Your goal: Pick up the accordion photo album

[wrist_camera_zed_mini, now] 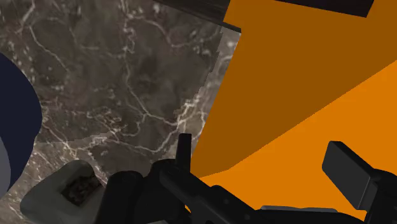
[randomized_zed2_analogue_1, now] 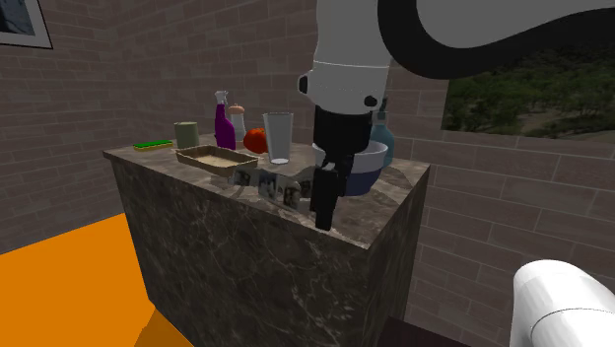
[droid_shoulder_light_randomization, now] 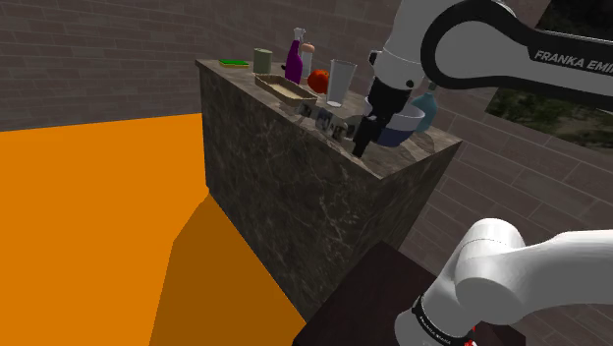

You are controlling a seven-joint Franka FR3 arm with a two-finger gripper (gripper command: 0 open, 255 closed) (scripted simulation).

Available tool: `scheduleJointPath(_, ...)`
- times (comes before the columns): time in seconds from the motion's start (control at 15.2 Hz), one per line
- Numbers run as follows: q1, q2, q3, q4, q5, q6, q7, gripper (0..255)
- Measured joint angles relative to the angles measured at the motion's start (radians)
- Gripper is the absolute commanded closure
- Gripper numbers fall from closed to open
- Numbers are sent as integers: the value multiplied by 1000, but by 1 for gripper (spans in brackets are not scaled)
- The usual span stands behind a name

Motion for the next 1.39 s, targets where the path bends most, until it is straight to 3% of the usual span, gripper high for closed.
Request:
scheduleJointPath(0.53, -44, 199, -62, 134, -22, 74, -24, 0)
scheduleJointPath(1.19, -98, 556, -162, 469, -8, 110, -81, 0)
scheduleJointPath(1.39, -102, 584, -169, 468, -5, 139, -81, 0)
